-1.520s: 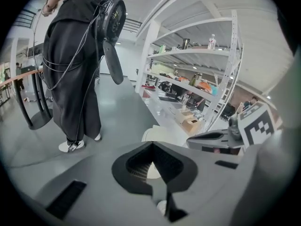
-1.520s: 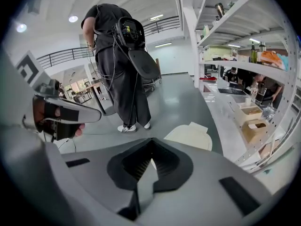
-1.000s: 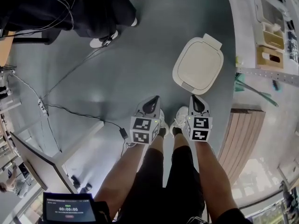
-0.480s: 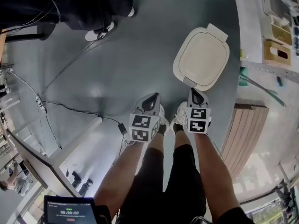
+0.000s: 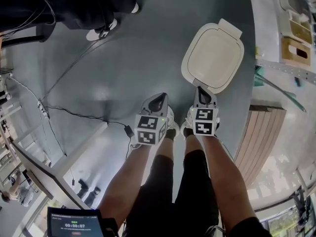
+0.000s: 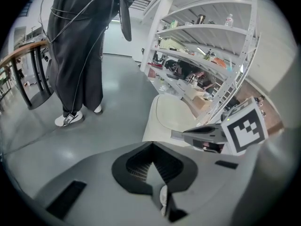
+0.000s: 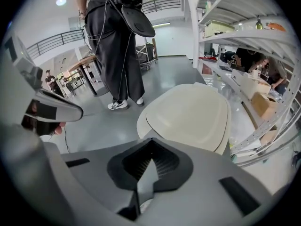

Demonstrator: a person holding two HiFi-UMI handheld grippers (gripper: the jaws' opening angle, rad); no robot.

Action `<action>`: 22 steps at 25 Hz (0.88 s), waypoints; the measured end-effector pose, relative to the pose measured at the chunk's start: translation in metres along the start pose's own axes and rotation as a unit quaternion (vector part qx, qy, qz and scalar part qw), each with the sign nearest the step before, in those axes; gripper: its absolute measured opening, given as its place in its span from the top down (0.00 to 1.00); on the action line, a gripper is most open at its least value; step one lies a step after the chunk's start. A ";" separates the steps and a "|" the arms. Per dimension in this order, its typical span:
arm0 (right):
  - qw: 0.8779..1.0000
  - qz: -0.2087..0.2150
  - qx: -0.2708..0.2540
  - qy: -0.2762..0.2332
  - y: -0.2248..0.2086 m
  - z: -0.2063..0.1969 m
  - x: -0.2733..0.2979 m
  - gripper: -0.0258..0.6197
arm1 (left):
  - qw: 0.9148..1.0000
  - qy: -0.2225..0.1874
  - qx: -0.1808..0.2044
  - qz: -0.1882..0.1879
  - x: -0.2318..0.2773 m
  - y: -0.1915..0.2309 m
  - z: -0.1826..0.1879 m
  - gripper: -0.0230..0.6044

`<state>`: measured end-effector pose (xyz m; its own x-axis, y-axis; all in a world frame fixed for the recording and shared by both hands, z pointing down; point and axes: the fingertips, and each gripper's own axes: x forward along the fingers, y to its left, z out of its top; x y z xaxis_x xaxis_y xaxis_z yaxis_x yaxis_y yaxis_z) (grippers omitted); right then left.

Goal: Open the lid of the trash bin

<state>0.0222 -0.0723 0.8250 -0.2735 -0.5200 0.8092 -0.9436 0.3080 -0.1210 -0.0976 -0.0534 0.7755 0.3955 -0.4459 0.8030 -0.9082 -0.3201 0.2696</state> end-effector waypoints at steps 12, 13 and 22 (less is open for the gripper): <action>0.999 -0.019 0.030 0.008 -0.005 -0.015 0.006 0.96 | 1.000 -0.004 0.005 -0.002 0.014 0.019 0.010 0.97; 0.999 -0.021 0.030 0.005 -0.008 -0.015 0.009 0.96 | 1.000 -0.003 0.005 -0.003 0.017 0.020 0.010 0.97; 0.999 -0.024 0.034 0.010 -0.013 -0.015 0.011 0.96 | 1.000 0.006 0.002 -0.002 0.013 0.020 0.003 0.97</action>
<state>0.0342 -0.0703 0.8436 -0.2246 -0.5159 0.8267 -0.9661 0.2285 -0.1199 -0.1099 -0.0680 0.7901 0.3980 -0.4335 0.8085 -0.9058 -0.3250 0.2717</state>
